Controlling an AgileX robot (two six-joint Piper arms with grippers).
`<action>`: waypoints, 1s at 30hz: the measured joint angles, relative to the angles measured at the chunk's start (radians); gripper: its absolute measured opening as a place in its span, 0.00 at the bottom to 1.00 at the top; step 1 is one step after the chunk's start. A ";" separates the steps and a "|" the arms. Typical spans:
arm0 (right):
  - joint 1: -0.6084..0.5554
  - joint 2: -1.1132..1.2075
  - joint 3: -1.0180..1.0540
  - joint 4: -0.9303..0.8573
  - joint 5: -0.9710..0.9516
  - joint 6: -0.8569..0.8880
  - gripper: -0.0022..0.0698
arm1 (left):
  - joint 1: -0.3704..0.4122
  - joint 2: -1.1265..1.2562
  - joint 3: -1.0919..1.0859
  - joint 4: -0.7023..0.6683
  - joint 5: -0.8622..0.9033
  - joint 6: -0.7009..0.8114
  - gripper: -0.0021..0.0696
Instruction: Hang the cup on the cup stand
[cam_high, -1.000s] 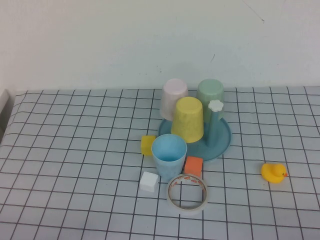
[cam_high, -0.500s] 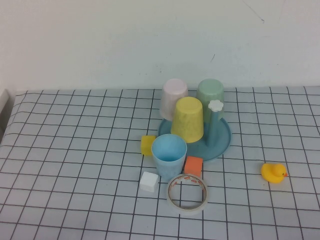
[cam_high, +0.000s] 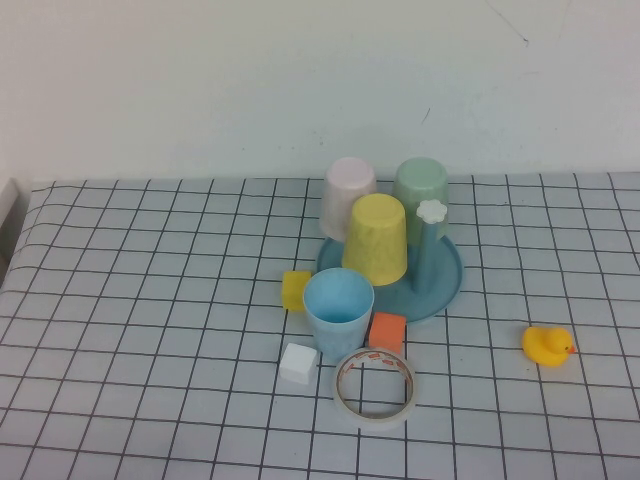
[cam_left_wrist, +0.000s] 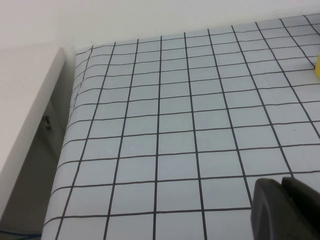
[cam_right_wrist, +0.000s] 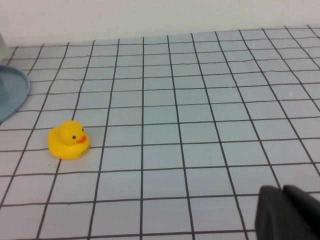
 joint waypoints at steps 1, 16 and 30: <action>0.000 0.000 0.000 0.000 0.000 0.000 0.03 | 0.000 0.000 0.000 0.000 0.000 0.000 0.03; 0.000 0.000 0.006 0.182 -0.049 0.007 0.03 | 0.000 0.000 0.000 0.000 0.000 -0.004 0.03; 0.000 0.000 0.007 1.074 -0.060 0.011 0.03 | -0.002 0.000 0.000 -0.829 -0.116 -0.373 0.03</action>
